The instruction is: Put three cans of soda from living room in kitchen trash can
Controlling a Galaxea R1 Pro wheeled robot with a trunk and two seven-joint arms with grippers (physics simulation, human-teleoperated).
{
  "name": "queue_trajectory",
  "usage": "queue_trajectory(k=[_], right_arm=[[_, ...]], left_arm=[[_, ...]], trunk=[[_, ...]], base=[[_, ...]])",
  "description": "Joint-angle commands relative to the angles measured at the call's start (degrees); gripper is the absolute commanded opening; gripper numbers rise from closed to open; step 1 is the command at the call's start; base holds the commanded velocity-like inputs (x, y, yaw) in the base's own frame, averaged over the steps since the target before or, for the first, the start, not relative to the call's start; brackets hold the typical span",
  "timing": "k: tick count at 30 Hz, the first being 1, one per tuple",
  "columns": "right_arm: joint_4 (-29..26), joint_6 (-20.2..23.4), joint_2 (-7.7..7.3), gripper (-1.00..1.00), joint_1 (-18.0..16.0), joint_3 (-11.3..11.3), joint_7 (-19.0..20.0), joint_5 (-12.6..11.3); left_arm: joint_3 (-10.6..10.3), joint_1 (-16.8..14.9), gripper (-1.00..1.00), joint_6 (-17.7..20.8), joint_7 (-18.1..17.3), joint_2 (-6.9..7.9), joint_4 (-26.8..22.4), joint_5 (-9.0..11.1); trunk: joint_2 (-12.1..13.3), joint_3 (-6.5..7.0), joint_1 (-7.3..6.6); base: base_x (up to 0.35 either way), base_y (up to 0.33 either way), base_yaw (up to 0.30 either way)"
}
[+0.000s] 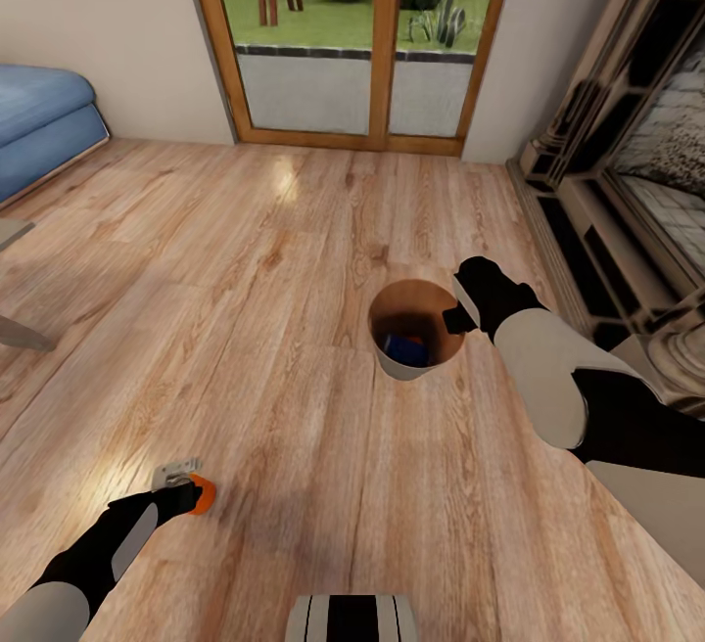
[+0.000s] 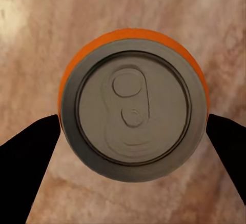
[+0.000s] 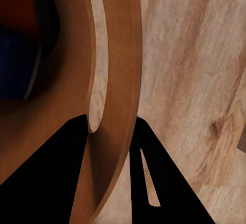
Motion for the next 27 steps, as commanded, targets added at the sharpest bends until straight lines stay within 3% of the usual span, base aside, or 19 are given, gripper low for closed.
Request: queue_trajectory(k=[1, 3, 27], right_arm=[[0.0, 0.0, 0.03, -1.0, 0.0, -0.1, 0.1, -0.5], [-0.1, 0.0, 0.05, -1.0, 0.0, -0.1, 0.1, -0.5], [0.1, 0.0, 0.07, -1.0, 0.0, -0.2, 0.1, -0.4]], left_arm=[[0.0, 0.0, -1.0, 0.0, 0.0, 0.0, 0.0, -0.1], [0.0, 0.0, -1.0, 0.0, 0.0, 0.0, 0.1, -0.1], [-0.3, 0.0, -1.0, 0.5, 0.2, 0.0, 0.5, -0.3]], trunk=[[0.0, 0.0, 0.0], [0.0, 0.0, 0.0], [0.3, 5.32, -0.62]], base=[[0.0, 0.0, 0.0], [0.0, 0.0, 0.0], [0.0, 0.0, 0.0]])
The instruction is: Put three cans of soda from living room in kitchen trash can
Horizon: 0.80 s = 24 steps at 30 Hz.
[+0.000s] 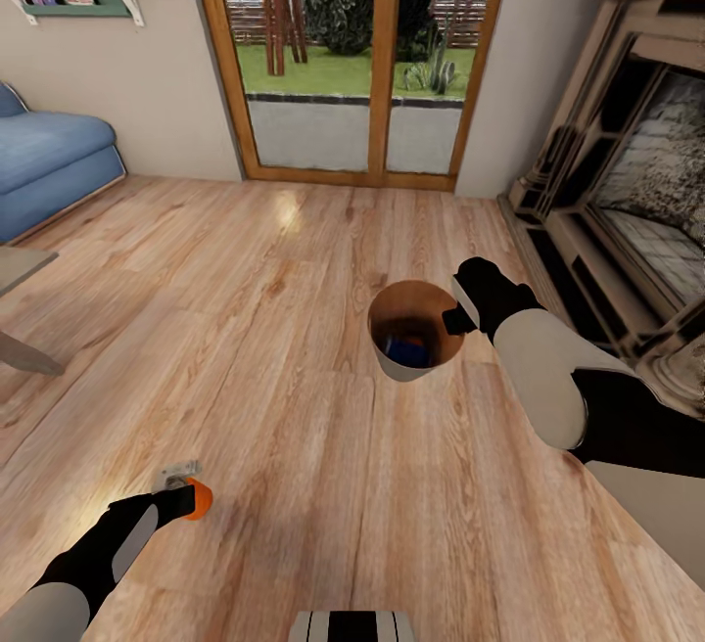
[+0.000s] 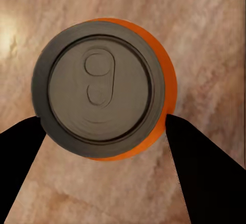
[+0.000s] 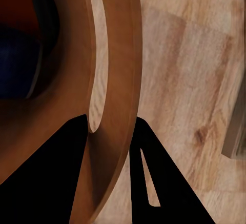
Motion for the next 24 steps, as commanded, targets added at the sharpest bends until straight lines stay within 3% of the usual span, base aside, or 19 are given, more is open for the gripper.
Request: queue_trajectory(k=[1, 10, 21, 23, 24], right_arm=[[0.0, 0.0, 0.01, -1.0, 0.0, -0.2, 0.1, -0.5], [0.0, 0.0, -0.05, -1.0, 1.0, -0.2, 0.1, -0.5], [0.1, 0.0, -0.13, -1.0, 4.0, -0.3, 0.1, -0.5], [0.1, 0.0, -0.15, -1.0, 5.2, -0.3, 0.1, -0.5], [0.1, 0.0, -0.24, -1.0, 6.2, -0.4, 0.1, -0.5]], left_arm=[[0.0, 0.0, -1.0, 0.0, 0.0, 0.0, 0.0, 0.0], [0.0, 0.0, -1.0, 0.5, -0.1, 0.0, -0.5, 0.1], [0.1, 0.0, -1.0, 3.9, -0.4, 0.02, -1.3, 0.5], [0.2, 0.0, -1.0, 5.6, -0.4, 0.05, -3.8, 0.5], [0.3, 0.0, -1.0, 7.5, -0.4, 0.07, -7.4, 0.5]], trunk=[[0.0, 0.23, -0.02], [0.1, 2.23, -0.26], [0.3, 4.66, -0.54], [0.3, 5.11, -0.59], [0.3, 5.33, -0.62]], base=[[0.0, 0.0, 0.0], [0.0, 0.0, 0.0], [0.0, 0.0, 0.0], [0.0, 0.0, 0.0], [0.0, 0.0, 0.0]])
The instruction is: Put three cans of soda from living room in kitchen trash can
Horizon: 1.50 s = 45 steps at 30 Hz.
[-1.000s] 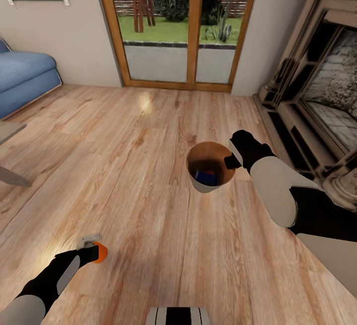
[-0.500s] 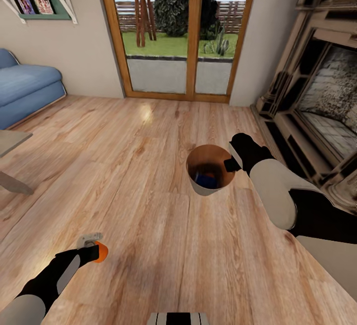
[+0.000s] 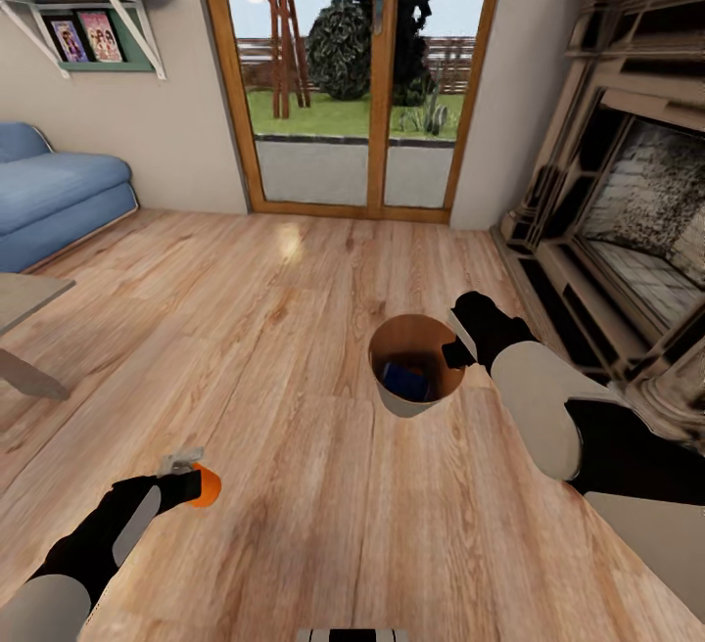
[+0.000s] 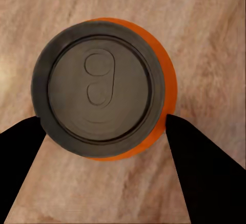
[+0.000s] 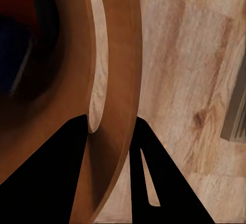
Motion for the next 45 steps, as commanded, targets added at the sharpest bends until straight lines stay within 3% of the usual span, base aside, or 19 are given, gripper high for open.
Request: queue_trajectory(k=[1, 7, 9, 13, 18, 21, 23, 25, 29, 33, 36, 40, 45], right_arm=[[-0.3, 0.0, -0.08, -1.0, 0.4, -0.2, 0.1, -0.5], [-0.3, 0.0, -0.47, -1.0, 2.0, -0.3, 0.1, -0.5], [-0.2, 0.0, -0.54, -1.0, 3.0, -0.3, 0.1, -0.5], [-0.2, 0.0, -0.54, -1.0, 3.9, -0.2, 0.1, -0.5], [-0.1, 0.0, -0.5, -1.0, 4.2, -0.2, 0.1, -0.5], [0.1, 0.0, -0.3, -1.0, 4.8, 0.6, 0.1, -0.5], [0.2, 0.0, -0.18, -1.0, 5.1, 0.8, 0.1, -0.5], [0.2, 0.0, -0.1, -1.0, 5.2, 0.9, 0.1, -0.5], [1.0, 0.0, 0.15, -1.0, 5.4, 1.3, 0.1, -0.5], [2.7, -1.5, 0.45, -1.0, 5.4, 1.8, 0.0, -0.5], [4.2, -2.3, 1.12, -1.0, 5.5, 1.9, 0.0, -0.5], [5.7, -3.5, 1.62, -1.0, 5.5, 2.0, 0.0, -0.5], [7.1, -4.3, 3.31, -1.0, 5.5, 2.0, -0.7, -0.6]], left_arm=[[0.1, 0.0, -1.0, 1.5, 0.0, 0.01, -3.0, -0.1], [0.2, 0.1, -1.0, 6.8, 0.0, 0.02, -14.5, -0.1], [0.3, 0.2, -1.0, 10.4, 0.1, -0.02, -20.7, -0.1], [0.4, 0.6, -1.0, 14.8, 0.1, -0.06, -28.4, 0.0], [0.5, 0.7, -1.0, 18.9, 0.0, -0.07, -33.7, 0.9], [0.4, 0.8, -1.0, 21.9, -0.1, 0.08, -38.2, 7.0], [0.4, 0.8, -1.0, 23.3, -0.1, 0.27, -39.8, 9.2], [0.4, 0.8, -1.0, 24.4, -0.4, 0.34, -40.8, 10.0], [0.5, 0.8, -1.0, 27.9, -6.0, 0.48, -43.5, 11.3], [2.4, 0.8, -1.0, 29.6, -11.2, 0.6, -44.1, 11.5], [3.6, 0.8, -1.0, 30.1, -15.8, 0.62, -44.5, 11.6], [4.0, 0.8, -1.0, 30.1, -19.3, 0.63, -45.4, 11.6], [4.2, 0.8, -1.0, 30.1, -25.4, 0.64, -46.0, 11.6]], trunk=[[0.0, 0.23, -0.03], [0.1, 1.56, -0.18], [0.1, 2.0, -0.23], [0.2, 2.89, -0.34], [0.2, 4.0, -0.47], [0.3, 4.66, -0.54], [0.3, 5.11, -0.6], [0.3, 5.33, -0.62], [0.3, 5.33, -0.62], [0.3, 5.33, -0.62], [0.3, 5.33, -0.62], [0.3, 5.33, -0.62], [0.3, 5.33, -0.62]], base=[[0.0, 0.0, 0.0], [0.0, 0.0, 0.0], [0.0, 0.0, 0.0], [0.0, 0.0, 0.0], [0.0, 0.0, 0.0], [0.0, 0.0, 0.0], [0.0, 0.0, 0.0], [0.0, 0.0, 0.0], [0.0, 0.0, 0.0], [0.0, 0.0, 0.0], [0.0, 0.0, 0.0], [0.0, 0.0, 0.0], [0.0, 0.0, 0.0]])
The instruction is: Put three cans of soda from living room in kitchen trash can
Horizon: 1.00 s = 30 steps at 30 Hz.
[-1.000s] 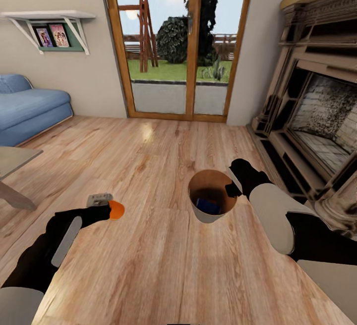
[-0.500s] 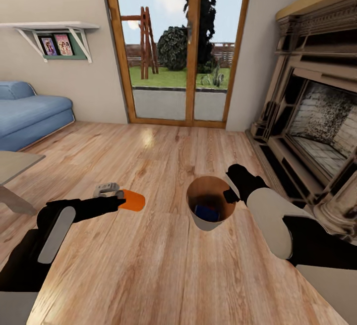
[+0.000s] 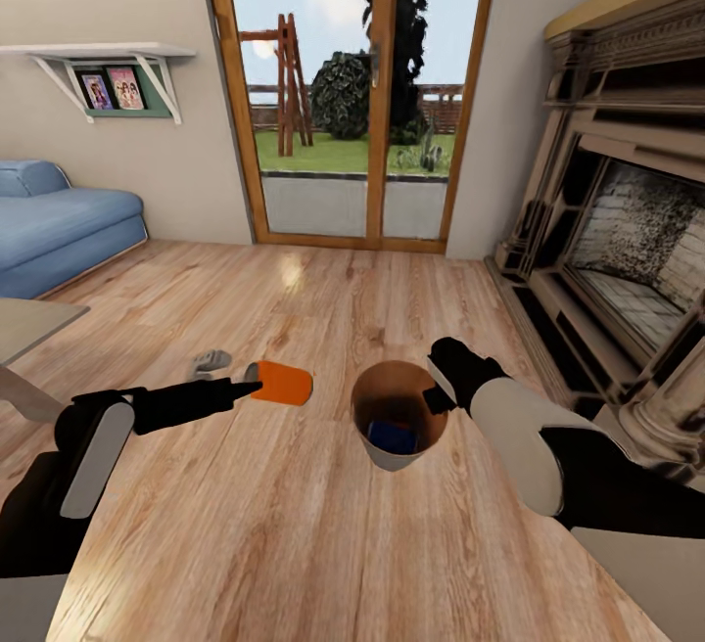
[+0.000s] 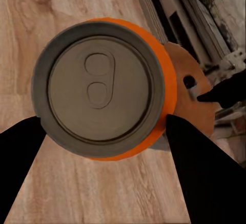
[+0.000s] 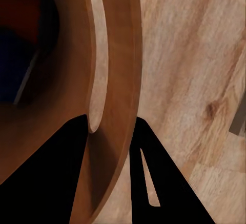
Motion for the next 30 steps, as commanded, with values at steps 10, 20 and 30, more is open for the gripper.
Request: queue_trajectory(k=[10, 20, 30], right_arm=[[3.0, -2.0, 2.47, -1.0, 0.0, -0.4, -0.3, -0.8], [5.4, -4.7, 2.47, -1.0, 0.2, -0.5, -0.2, -1.1], [5.5, -5.2, 2.47, -1.0, 0.1, -0.5, 0.7, -1.2]], left_arm=[[0.6, 0.0, -1.0, 0.0, -8.9, 0.0, -0.1, 4.0], [0.3, 0.0, -1.0, 0.0, -9.9, -0.34, 0.0, 6.4], [0.0, 0.0, -1.0, 0.0, -9.5, -0.9, 1.1, 6.0]], trunk=[[0.0, 0.01, -0.01], [0.0, 0.01, -0.01], [0.0, 0.01, -0.01]], base=[[0.0, 0.0, 0.0], [0.0, 0.0, 0.0], [0.0, 0.0, 0.0]])
